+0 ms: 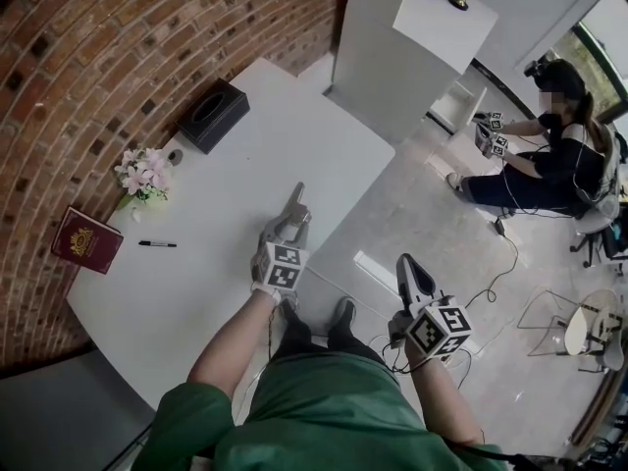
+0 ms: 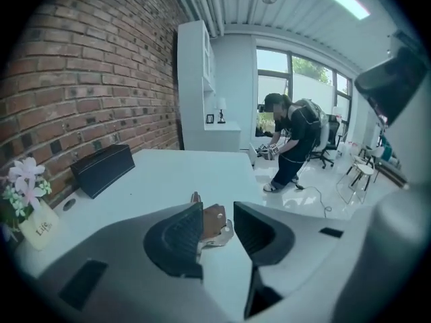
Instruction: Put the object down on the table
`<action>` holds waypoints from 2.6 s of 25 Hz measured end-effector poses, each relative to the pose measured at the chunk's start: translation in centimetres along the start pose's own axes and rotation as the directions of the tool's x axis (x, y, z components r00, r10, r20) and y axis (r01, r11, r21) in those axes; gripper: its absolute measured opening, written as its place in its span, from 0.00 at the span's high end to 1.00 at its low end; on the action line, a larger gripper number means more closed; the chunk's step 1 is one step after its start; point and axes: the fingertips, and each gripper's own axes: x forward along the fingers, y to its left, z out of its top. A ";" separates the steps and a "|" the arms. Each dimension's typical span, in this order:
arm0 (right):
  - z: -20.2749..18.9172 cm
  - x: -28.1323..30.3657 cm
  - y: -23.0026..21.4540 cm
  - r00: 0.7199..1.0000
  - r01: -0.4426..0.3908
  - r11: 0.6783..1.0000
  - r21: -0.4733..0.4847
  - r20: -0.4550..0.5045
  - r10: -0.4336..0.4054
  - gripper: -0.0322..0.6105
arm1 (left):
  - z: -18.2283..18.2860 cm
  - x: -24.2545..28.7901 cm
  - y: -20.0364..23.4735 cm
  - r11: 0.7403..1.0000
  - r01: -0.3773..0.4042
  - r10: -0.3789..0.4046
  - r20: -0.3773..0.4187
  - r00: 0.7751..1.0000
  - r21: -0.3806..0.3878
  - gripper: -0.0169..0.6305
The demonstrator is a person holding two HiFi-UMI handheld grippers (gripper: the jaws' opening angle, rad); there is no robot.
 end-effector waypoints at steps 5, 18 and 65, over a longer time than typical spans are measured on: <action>1.2 0.5 0.5 0.999 -0.026 1.000 0.005 0.020 0.026 0.95 | 4.5 -4.2 1.5 0.990 -0.004 0.024 0.135 0.991 -0.141 0.84; 5.8 0.5 2.4 0.987 -0.093 0.994 -0.062 0.124 0.101 0.95 | 15.8 -15.8 0.8 0.948 0.084 0.055 0.421 0.905 -0.306 0.92; 18.5 -1.3 7.9 0.904 -0.052 0.898 -0.437 0.362 0.229 0.95 | 26.8 -27.4 3.3 0.966 0.059 0.134 0.681 0.720 -0.252 0.93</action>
